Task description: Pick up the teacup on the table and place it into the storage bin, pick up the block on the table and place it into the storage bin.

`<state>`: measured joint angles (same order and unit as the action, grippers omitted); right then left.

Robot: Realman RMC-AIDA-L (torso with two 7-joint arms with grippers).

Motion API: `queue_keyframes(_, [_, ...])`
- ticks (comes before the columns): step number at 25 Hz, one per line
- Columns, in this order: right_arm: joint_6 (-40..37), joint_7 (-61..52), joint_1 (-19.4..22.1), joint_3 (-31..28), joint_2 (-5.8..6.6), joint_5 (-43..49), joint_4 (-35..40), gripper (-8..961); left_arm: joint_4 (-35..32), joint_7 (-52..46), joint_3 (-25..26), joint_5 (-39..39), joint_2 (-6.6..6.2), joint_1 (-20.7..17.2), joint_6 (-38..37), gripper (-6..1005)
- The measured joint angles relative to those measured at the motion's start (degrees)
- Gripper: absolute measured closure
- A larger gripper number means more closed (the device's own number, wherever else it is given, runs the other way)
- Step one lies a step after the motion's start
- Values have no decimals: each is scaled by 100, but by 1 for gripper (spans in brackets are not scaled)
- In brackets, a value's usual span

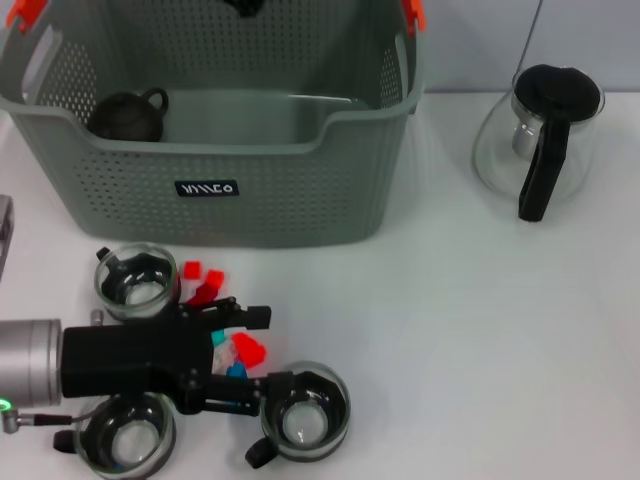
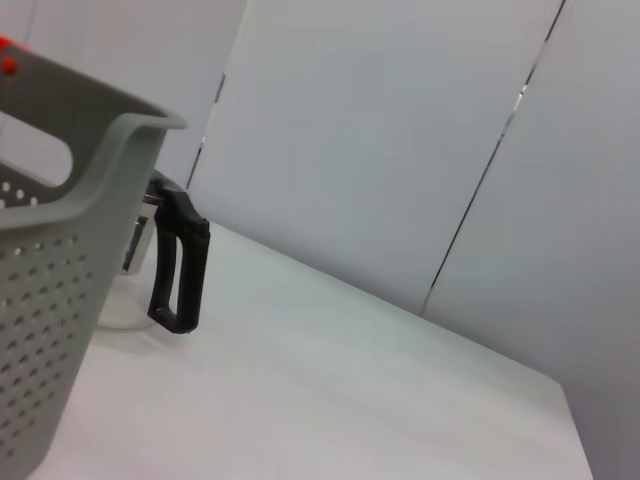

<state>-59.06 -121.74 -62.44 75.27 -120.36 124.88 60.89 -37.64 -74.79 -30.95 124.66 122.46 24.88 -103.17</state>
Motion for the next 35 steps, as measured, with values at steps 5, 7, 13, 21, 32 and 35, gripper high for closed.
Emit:
queue_keyframes(5, [1448,135,-726,-35,30,97,-1946,896,64,9,-7,0,-2,92,-15,51])
queue_keyframes(7, [1936,144,-891,-13,10,108,-2393,896,69,9,-8,-6,-8,115,-14,51])
queue_keyframes(13, [2728,150,-1064,82,-23,102,-3072,896,73,10,-8,-41,-21,189,1,51])
queue_keyframes(21, [2856,139,-1010,299,-42,60,-3460,896,74,13,-8,-42,-29,221,0,51])
queue_keyframes(32, [2711,44,-883,492,-49,36,-3581,895,92,49,-7,-18,3,191,-1,52])
queue_keyframes(35, [2651,10,-880,501,-47,39,-3620,895,101,52,-7,-18,5,179,0,52])
